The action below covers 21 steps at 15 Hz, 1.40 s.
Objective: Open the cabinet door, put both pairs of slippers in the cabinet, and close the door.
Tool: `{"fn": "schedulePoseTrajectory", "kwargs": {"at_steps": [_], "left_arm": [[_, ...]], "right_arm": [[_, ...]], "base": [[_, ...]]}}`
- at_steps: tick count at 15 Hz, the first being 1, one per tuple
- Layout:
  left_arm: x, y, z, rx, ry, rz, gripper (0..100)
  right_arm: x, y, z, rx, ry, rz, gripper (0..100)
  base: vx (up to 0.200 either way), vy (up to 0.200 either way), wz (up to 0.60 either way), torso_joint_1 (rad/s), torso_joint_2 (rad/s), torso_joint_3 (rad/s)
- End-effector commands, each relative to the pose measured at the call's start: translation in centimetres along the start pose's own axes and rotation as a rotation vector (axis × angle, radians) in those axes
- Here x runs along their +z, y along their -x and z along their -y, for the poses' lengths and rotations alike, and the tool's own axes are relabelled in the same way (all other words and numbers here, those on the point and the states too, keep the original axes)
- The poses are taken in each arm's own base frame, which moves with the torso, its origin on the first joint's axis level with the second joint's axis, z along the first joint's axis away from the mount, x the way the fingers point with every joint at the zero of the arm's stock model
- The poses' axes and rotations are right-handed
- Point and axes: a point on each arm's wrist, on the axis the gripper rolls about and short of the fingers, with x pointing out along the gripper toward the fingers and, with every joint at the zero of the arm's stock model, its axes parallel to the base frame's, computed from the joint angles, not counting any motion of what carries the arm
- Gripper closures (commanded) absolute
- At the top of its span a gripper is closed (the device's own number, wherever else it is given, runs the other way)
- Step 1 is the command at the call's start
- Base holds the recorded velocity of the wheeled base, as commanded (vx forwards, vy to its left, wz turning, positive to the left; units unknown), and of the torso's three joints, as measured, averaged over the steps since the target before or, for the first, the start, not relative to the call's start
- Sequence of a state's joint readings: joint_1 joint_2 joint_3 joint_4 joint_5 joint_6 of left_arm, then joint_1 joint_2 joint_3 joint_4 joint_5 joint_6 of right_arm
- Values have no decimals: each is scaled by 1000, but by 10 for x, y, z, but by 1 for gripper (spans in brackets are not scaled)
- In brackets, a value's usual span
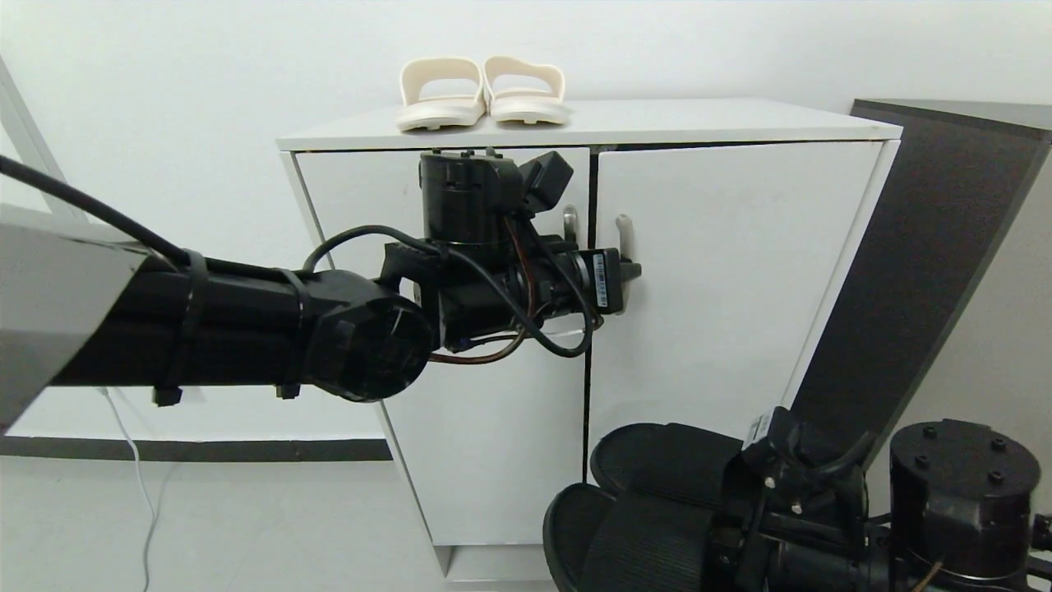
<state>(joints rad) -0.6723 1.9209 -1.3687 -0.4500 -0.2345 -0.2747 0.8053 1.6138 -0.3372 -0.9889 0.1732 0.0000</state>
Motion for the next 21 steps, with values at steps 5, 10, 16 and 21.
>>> {"fn": "schedulePoseTrajectory", "kwargs": {"at_steps": [5, 10, 16, 21], "left_arm": [[2, 32, 21, -32, -6, -4, 100], [-2, 52, 38, -76, -16, 17, 100], [-4, 58, 51, -71, -24, 23, 100], [-8, 92, 57, -80, -23, 17, 100]], "right_arm": [[-5, 5, -2, 26, 27, -10, 100], [-9, 6, -4, 49, 26, -25, 100], [-12, 6, -6, 61, 27, -37, 100], [-12, 7, -8, 67, 29, -36, 100]], "base": [[0, 0, 0, 0, 0, 0], [0, 0, 0, 0, 0, 0], [0, 0, 0, 0, 0, 0], [0, 0, 0, 0, 0, 0]]}}
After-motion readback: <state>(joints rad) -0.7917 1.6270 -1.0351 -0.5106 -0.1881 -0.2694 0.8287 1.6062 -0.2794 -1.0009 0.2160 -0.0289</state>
